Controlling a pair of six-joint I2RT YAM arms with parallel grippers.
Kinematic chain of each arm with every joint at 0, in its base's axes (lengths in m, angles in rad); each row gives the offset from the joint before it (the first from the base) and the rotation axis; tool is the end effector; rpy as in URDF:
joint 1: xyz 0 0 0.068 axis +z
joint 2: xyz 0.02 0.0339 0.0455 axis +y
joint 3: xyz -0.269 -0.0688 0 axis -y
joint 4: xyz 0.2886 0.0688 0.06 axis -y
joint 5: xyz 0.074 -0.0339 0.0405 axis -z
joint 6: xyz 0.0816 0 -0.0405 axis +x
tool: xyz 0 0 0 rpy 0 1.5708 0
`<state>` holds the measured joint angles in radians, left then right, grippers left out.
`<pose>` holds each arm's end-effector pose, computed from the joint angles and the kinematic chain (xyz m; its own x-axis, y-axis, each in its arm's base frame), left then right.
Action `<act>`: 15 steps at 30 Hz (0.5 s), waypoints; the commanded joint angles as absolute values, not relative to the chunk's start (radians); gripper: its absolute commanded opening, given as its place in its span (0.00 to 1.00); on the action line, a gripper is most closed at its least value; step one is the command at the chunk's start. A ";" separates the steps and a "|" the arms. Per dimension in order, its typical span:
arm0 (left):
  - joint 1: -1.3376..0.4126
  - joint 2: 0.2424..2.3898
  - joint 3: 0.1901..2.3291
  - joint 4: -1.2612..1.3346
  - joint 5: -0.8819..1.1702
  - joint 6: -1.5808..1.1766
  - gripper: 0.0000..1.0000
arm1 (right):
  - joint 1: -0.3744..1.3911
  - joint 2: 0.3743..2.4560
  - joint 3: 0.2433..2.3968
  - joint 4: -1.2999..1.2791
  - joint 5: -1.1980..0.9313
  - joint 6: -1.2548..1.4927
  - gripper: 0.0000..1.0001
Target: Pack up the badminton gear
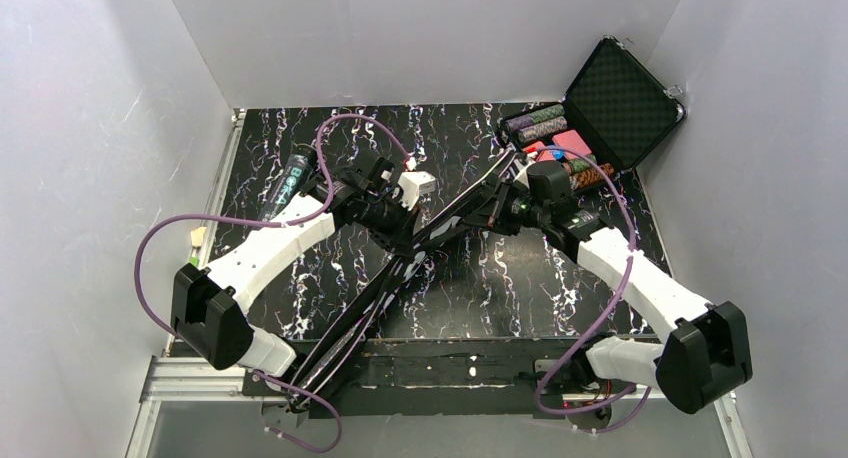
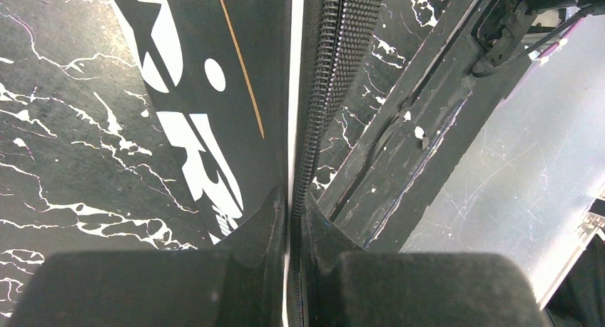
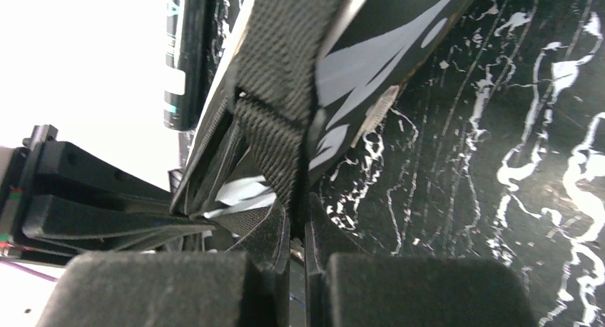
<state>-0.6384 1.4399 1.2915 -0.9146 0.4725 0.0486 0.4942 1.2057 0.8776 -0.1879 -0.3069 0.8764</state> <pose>0.2593 -0.2387 0.2687 -0.6665 0.5484 -0.5050 0.7416 0.5572 -0.3736 0.2951 0.1870 0.2537 -0.8032 0.3993 -0.4421 -0.1036 0.6371 0.7638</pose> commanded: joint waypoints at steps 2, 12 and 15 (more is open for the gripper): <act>-0.633 1.390 1.337 -0.912 0.480 0.060 0.00 | 0.499 1.148 0.959 -0.369 -0.172 0.695 0.01; -0.632 1.391 1.359 -0.924 0.519 0.052 0.00 | 0.503 1.200 0.936 -0.445 -0.059 0.553 0.01; -0.630 1.389 1.359 -0.918 0.543 0.050 0.00 | 0.513 1.210 0.908 -0.429 -0.056 0.555 0.01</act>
<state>-0.6384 1.4399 1.3022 -0.9379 0.4866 0.0490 0.5053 1.1957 0.9257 -0.4042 -0.1070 0.6052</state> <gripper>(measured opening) 0.056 0.072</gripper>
